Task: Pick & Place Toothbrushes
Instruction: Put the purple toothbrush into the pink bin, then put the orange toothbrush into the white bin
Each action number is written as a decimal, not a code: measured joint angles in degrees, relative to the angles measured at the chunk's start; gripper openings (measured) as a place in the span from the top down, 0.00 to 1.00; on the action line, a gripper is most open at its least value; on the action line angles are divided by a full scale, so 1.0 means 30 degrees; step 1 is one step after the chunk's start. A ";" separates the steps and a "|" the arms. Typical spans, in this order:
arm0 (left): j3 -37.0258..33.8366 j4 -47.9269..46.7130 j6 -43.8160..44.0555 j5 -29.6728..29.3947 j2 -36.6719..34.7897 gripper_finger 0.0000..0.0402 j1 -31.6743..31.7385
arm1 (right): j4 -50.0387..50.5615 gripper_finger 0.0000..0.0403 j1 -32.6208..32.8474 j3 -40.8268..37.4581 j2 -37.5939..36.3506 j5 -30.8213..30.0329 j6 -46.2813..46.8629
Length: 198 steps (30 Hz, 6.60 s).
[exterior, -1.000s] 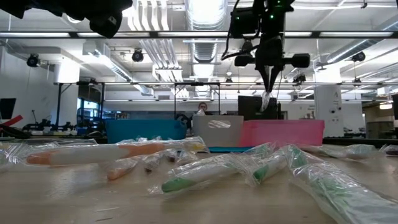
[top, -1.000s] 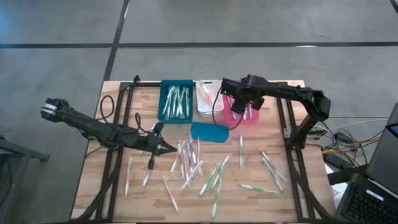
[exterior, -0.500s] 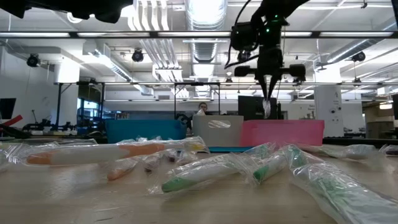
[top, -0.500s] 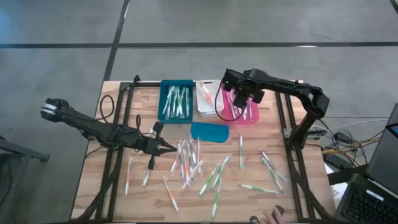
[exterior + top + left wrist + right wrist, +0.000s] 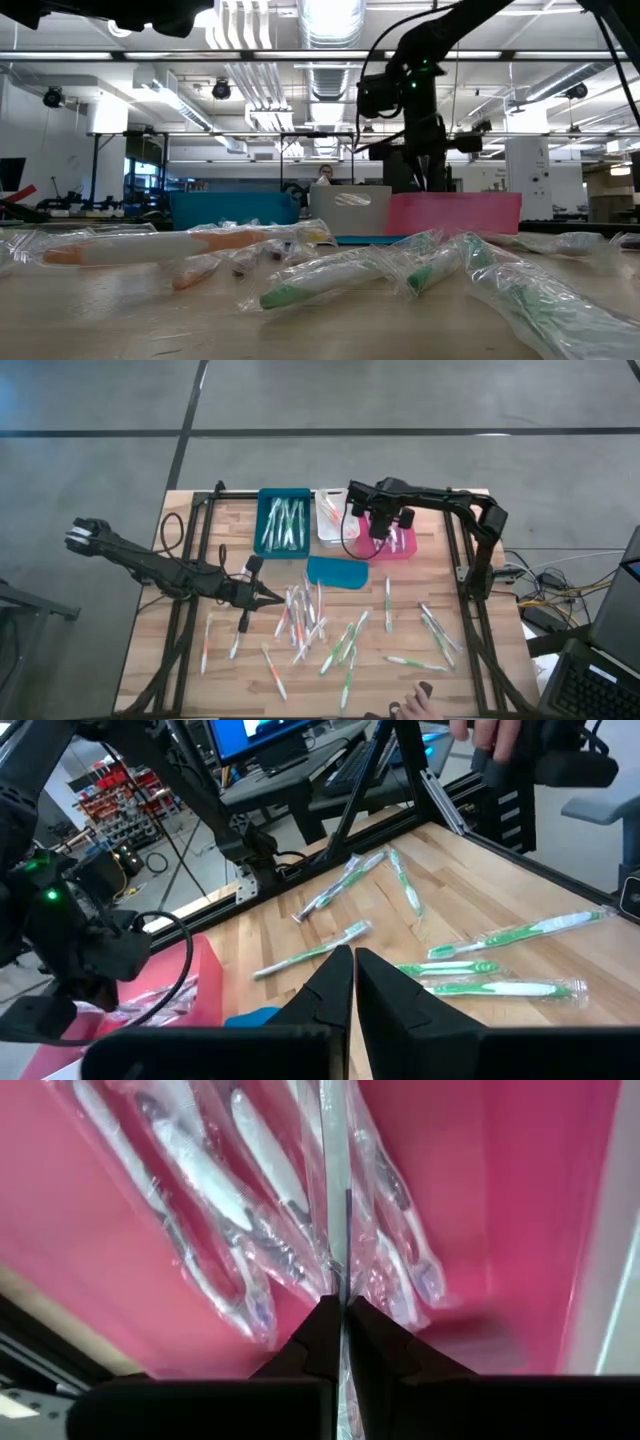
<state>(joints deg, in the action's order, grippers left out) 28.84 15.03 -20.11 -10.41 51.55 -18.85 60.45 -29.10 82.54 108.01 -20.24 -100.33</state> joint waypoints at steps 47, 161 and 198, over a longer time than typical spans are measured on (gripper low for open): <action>-0.0015 -0.0022 0.0128 0.0007 0.0000 0.95 0.0007 | -0.0942 0.63 -0.0015 -0.0095 0.0908 0.0763 0.1787; 0.4626 -2.6024 2.8443 -0.3855 0.5594 0.59 0.3351 | -0.0626 0.98 1.1373 -0.3774 -0.7026 0.0721 3.0906; 0.0391 -2.0528 2.8286 -0.0639 0.7426 0.68 0.3752 | -0.0850 0.98 1.1373 -0.3810 -0.7033 0.0756 3.0894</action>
<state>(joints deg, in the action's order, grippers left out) 30.01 -46.56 64.75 -12.33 73.83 -7.60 57.90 5.02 71.11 86.91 -17.98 -7.65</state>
